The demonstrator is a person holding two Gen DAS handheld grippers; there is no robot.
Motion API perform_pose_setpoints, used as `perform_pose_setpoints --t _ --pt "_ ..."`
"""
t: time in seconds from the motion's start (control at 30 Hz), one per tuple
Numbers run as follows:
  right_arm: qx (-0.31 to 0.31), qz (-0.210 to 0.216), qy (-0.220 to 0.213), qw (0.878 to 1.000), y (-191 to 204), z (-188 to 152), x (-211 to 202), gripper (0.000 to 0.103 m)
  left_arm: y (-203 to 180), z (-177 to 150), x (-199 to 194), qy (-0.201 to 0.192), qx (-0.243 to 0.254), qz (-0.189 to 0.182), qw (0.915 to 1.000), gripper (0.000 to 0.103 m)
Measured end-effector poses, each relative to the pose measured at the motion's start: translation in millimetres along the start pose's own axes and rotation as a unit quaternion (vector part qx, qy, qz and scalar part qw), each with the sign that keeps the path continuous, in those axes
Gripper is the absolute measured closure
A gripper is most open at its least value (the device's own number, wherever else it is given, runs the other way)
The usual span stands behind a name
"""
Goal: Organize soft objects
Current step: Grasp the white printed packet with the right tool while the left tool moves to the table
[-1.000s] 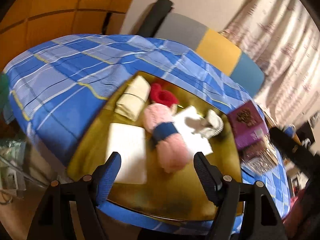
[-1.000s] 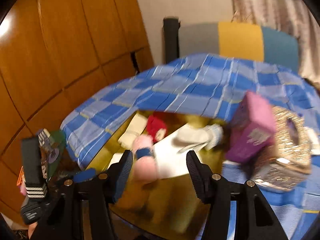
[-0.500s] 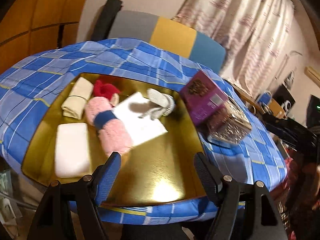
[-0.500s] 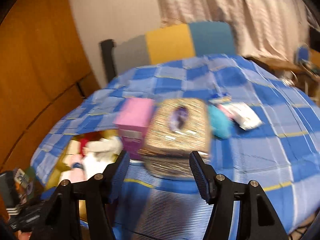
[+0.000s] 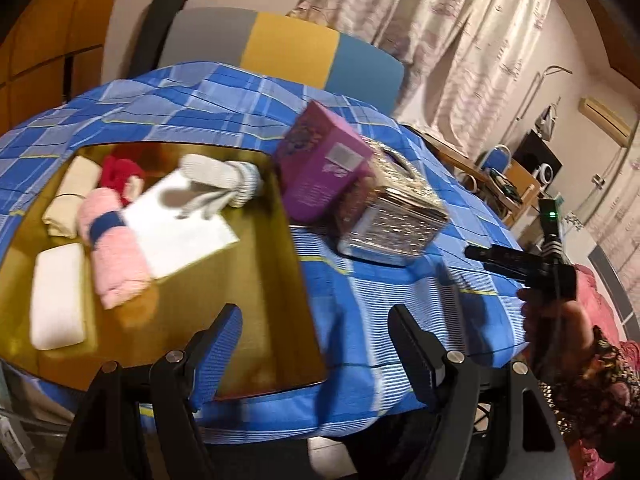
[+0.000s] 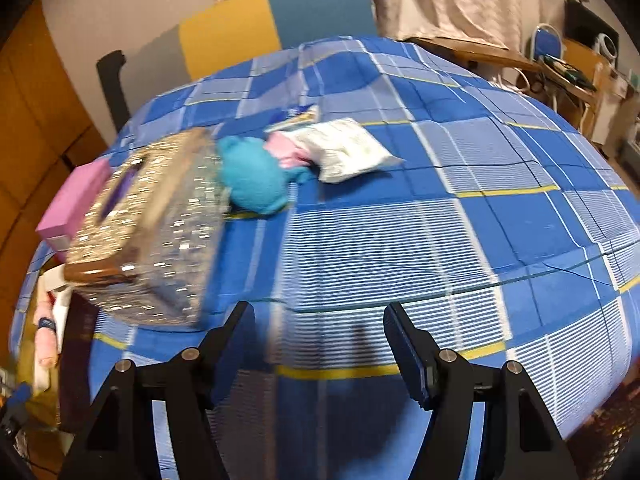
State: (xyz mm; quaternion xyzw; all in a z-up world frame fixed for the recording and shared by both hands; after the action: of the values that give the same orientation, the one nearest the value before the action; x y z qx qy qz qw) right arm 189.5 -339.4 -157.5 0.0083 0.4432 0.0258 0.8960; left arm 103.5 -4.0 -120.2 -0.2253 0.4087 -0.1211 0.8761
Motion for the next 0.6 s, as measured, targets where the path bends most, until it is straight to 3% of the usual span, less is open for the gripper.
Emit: perform_pose_setpoints --t 0.07,0.2,0.6 --pt "-0.009 -0.003 -0.002 1.0 -8.7 4.1 4.7 0.033 -9.3 -2.1 5.0 0.008 0.003 -0.006 0.9999 0.027" --pt "-0.025 0.005 -0.001 1.0 -16.8 17.4 18.2 0.018 -31.7 -10.4 19.5 0.034 0.018 -0.015 0.9992 0.026" --pt "-0.062 -0.03 -0.007 0.998 -44.6 112.8 73.6 0.018 -67.6 -21.3 41.3 0.076 0.043 -0.025 0.9959 0.026"
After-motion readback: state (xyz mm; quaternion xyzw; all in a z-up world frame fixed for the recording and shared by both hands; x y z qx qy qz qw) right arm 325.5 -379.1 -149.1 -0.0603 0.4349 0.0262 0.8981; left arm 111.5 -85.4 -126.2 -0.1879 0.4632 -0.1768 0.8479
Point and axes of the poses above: each gripper's, at about its wrist camera, not at the fingertips, and x roughly the way its jaws point, y to its left, z to its top, the point moved 7 cm from there along x, roughly the way its jaws point, and after that the axes turned 14 degrees about -x, right-handed, at the moved point
